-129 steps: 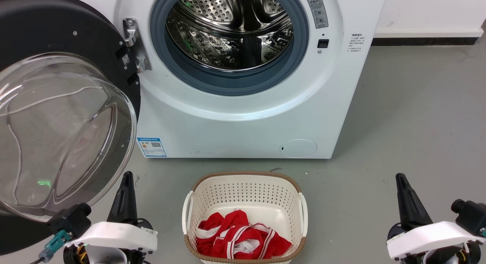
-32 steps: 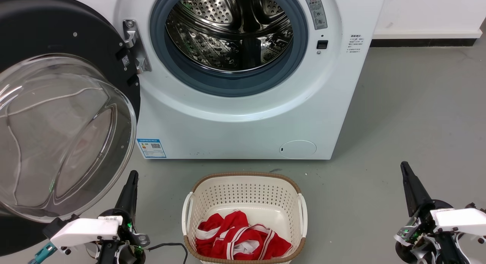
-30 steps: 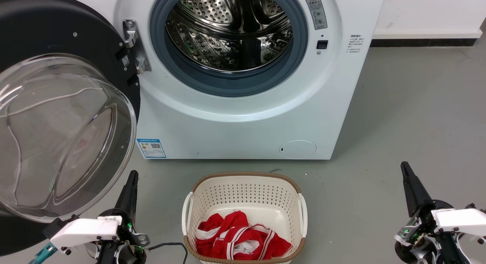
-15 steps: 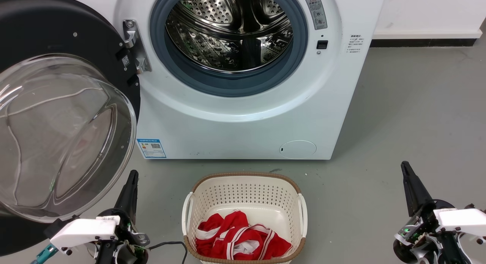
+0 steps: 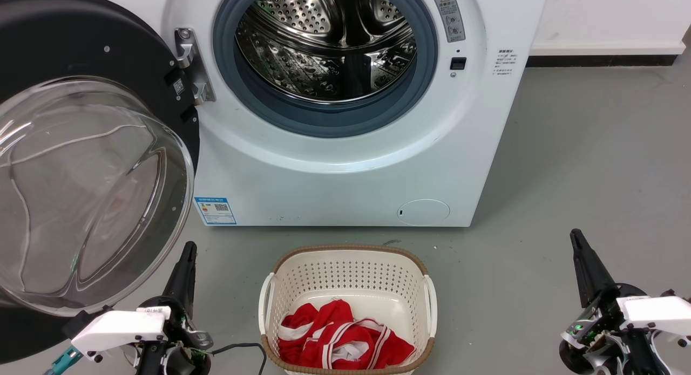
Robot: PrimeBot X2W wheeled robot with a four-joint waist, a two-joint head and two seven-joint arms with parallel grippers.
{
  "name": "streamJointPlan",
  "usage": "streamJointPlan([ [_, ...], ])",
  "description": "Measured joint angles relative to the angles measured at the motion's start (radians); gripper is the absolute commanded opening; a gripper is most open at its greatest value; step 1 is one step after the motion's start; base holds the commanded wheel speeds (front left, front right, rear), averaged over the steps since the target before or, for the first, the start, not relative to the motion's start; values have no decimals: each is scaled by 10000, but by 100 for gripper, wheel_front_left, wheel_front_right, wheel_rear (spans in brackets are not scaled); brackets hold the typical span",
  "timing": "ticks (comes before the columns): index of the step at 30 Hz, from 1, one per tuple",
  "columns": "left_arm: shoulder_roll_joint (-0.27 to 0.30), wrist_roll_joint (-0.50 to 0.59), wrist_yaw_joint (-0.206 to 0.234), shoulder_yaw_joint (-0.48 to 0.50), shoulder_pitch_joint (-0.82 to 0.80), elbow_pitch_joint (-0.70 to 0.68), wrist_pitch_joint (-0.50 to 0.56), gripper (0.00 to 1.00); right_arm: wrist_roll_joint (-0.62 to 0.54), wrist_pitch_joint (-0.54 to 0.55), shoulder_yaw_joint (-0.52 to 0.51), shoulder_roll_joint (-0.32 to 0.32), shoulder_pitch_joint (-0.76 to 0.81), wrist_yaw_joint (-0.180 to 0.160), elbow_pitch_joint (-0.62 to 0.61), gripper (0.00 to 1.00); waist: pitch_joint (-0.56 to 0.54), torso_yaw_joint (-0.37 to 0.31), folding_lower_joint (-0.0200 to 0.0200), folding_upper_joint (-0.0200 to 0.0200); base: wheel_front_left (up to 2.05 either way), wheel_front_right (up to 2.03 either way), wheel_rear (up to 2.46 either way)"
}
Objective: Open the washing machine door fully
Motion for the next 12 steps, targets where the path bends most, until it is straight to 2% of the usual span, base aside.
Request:
streamJointPlan([
  [12, 0, 0, -2, 0, 0, 0, 0, 0, -4, 4, -17, 10, -1, 0, 0, 0, 0, 0, 0, 0, 0, 0, 0],
])
